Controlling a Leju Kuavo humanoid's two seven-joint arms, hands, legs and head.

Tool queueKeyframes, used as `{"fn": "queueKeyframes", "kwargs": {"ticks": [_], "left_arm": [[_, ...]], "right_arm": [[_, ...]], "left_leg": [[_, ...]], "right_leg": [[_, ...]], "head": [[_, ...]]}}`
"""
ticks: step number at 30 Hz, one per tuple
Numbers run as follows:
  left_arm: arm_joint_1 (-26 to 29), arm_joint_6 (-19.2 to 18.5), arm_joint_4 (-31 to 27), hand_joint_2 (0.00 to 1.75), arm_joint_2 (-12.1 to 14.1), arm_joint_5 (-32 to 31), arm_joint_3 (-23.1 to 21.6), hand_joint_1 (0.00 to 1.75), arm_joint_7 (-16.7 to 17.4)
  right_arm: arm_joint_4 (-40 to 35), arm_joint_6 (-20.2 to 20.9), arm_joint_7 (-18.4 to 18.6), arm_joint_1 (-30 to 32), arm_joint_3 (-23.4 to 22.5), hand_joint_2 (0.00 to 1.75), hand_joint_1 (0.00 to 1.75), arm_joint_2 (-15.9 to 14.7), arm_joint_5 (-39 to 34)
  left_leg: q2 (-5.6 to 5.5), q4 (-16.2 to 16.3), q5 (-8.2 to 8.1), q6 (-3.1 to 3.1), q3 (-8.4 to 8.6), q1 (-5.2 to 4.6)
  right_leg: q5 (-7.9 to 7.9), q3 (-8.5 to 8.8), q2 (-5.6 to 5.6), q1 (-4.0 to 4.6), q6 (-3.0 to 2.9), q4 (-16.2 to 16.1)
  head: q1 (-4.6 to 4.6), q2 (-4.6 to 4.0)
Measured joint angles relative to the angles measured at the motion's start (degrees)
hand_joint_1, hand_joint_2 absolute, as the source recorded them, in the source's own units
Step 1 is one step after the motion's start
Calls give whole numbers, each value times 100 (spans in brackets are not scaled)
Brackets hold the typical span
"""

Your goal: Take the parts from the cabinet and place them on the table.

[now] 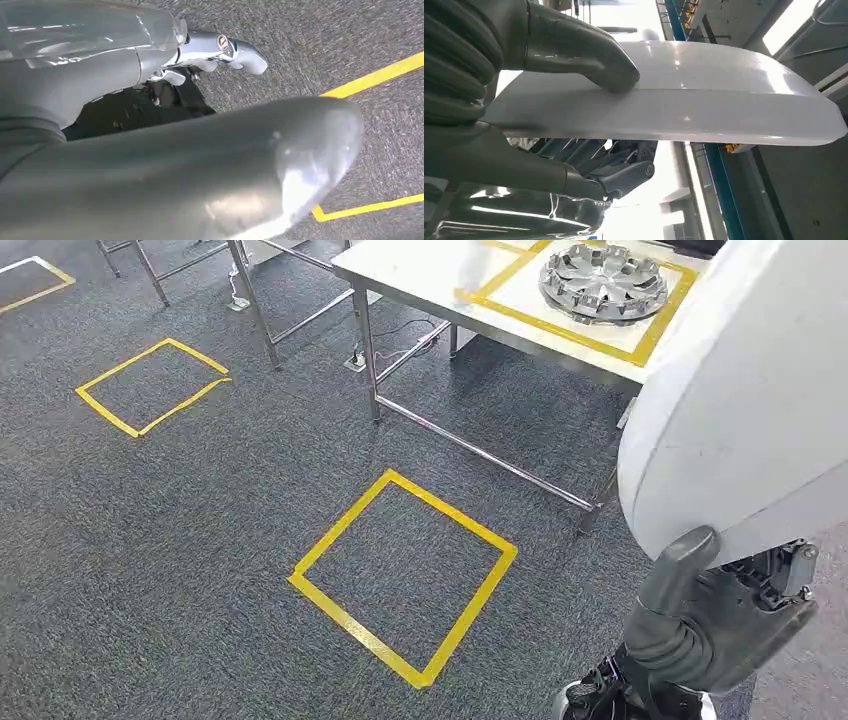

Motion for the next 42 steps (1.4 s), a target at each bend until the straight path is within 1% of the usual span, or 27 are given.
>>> {"fn": "queueKeyframes", "kwargs": {"ticks": [1, 2, 3, 4, 7, 9, 13, 14, 15, 16, 17, 18, 22, 25, 28, 31, 33, 34, 35, 36, 37, 38, 39, 40, 41, 42], "left_arm": [[-2, 0, 2, 0, -9, 9, 0, 0, 0], [-9, 0, 7, 0, -31, 18, 0, 0, -2], [-8, 4, 9, 0, -35, 33, 0, 0, -2], [-7, 4, 9, 0, -42, 33, 0, 0, -9], [-5, 4, 9, 0, -46, 33, 0, 0, -20], [-7, 4, 7, 0, -44, 33, 0, 0, -26], [-6, 7, 7, 0, -39, 13, 0, 0, -31], [-6, 7, 7, 0, -39, 2, 0, 0, -33], [-7, 4, 7, 0, -37, -11, 0, 0, -35], [-7, 2, 7, 0, -35, -13, -2, 0, -37], [-7, 0, 7, 0, -35, -15, -2, 0, -39], [-7, -4, 7, 0, -31, -20, -4, 0, -39], [-8, -169, 7, 0, -28, -26, -7, 0, -31], [-7, -514, 9, 0, -26, 68, -5, 0, -16], [-7, -592, 7, 0, -9, 112, 4, 0, 118], [-8, -675, 7, 0, 11, 114, 9, 0, 146], [-8, -680, 7, 0, 18, 116, 9, 0, 155], [-8, -680, 7, 0, 20, 118, 11, 0, 155], [-6, -680, 7, 0, 20, 118, 11, 0, 155], [3, -680, 7, 0, 13, 118, 13, 0, 155], [-1, -682, 7, 0, 22, 120, 20, 0, 155], [-1, -697, 4, 0, 20, 127, 22, 0, 151], [1, -719, 4, 0, 17, 138, 26, 0, 140], [3, -732, 4, 0, 20, 147, 33, 0, 129], [8, -747, 4, 0, 22, 160, 44, 0, 118], [12, -763, 4, 0, 22, 164, 55, 0, 109]], "right_arm": [[2, 4, 0, 6, -7, 175, 175, 2, -11], [-2, 7, 4, 1, -13, 175, 175, 13, -33], [-2, 7, 2, 34, -9, 175, 175, 26, -39], [-2, 13, 0, 42, -9, 175, 175, 31, -50], [-2, 57, 4, 41, -22, 175, 175, 39, -74], [-7, 66, 2, 41, -22, 175, 175, 48, -114], [-9, 59, 4, 49, -22, 175, 175, 50, -79], [-13, 57, 4, 58, -22, 175, 175, 50, -59], [-18, 57, 4, 68, -20, 175, 175, 52, -50], [-26, 55, 4, 74, -22, 175, 175, 52, -48], [-33, 52, 4, 77, -22, 175, 175, 52, -48], [-44, 50, 4, 89, -20, 175, 175, 52, -46], [-59, 48, 2, 112, -20, 175, 175, 52, -31], [-68, 48, 2, 140, -22, 175, 175, 52, 42], [-68, 48, 2, 142, -22, 175, 175, 52, 72], [-68, 52, 4, 143, -20, 175, 175, 52, 81], [-68, 52, 4, 143, -20, 175, 175, 55, 83], [-70, 52, 4, 143, -20, 175, 175, 55, 92], [-70, 52, 2, 158, -22, 175, 175, 55, 94], [-74, 52, 4, 161, -22, 175, 175, 52, 101], [-74, 52, 4, 173, -20, 175, 175, 50, 103], [-87, 52, -7, 161, -17, 175, 175, 50, 109], [-92, 55, -7, 169, -17, 175, 175, 48, 107], [-94, 59, -4, 173, -17, 175, 175, 48, 101], [-92, 63, -2, 175, -20, 175, 175, 44, 90], [-94, 68, -2, 174, -17, 175, 175, 39, 87]], "left_leg": [[-19, -291, -51, -112, 160, 34], [-56, -317, -8, -10, 164, 53], [-52, -291, -49, 66, 150, 37], [-51, -293, -44, 59, 151, 27], [-50, -299, -43, 65, 144, 26], [-50, -298, -46, 68, 144, 21], [-48, -294, -56, 86, 144, 8], [-45, -293, -58, 88, 144, 5], [-43, -292, -58, 89, 143, 2], [-42, -290, -59, 89, 143, -1], [-42, -289, -59, 90, 142, -2], [-42, -289, -60, 90, 143, -3], [-42, -304, -56, 91, 152, 0], [-43, -311, -51, 94, 158, -3], [-43, -311, -52, 97, 158, -3], [-44, -310, -57, 104, 157, -15], [-44, -312, -56, 132, 154, -41], [-43, -343, -50, 154, 119, -43], [-51, -391, -96, 222, 144, -13], [-46, -439, -105, 251, 239, 12], [-37, -442, -140, 296, 297, 21], [-32, -447, -148, 290, 318, 21], [-15, -441, -158, 281, 357, 23], [-9, -440, -184, 264, 363, 22], [-8, -437, -208, 245, 389, 23], [-8, -436, -240, 223, 423, 27]], "right_leg": [[-49, -46, 0, 38, 33, 82], [-153, -142, 20, 69, -2, 265], [-88, -165, 17, 90, -120, 241], [-91, -155, 26, 97, -172, 224], [-70, -131, 25, 100, -190, 161], [-65, -124, 25, 100, -190, 148], [-48, -124, 25, 98, -155, 133], [-48, -125, 25, 96, -119, 130], [-44, -125, 25, 90, -57, 126], [-48, -124, 26, 83, 21, 122], [-52, -125, 26, 77, 73, 120], [-51, -125, 26, 76, 89, 120], [-50, -131, 26, 87, 92, 121], [-42, -130, 26, 85, 105, 118], [-42, -131, 26, 84, 106, 118], [-42, -130, 26, 71, 116, 115], [-35, -130, 26, 45, 154, 103], [0, -109, 28, 41, 183, 155], [14, -123, 28, 37, 206, 213], [-22, -202, 22, 31, 212, 340], [-126, -327, 16, 29, 240, 537], [-296, -526, 11, 18, 266, 879], [-493, -803, 11, -4, 308, 1330], [-625, -1035, 7, -21, 334, 1700], [-646, -1216, 6, -40, 349, 1935], [-539, -1238, 4, -57, 339, 1871]], "head": [[0, 0], [-20, 0], [24, 0], [26, 0], [59, 0], [61, 0], [59, 0], [59, 0], [59, 0], [59, 0], [59, 0], [57, 0], [55, 0], [55, 0], [52, 0], [55, 0], [55, 0], [52, 0], [46, 0], [55, 0], [105, 0], [140, 0], [160, 0], [168, 0], [177, 0], [181, 0]]}}
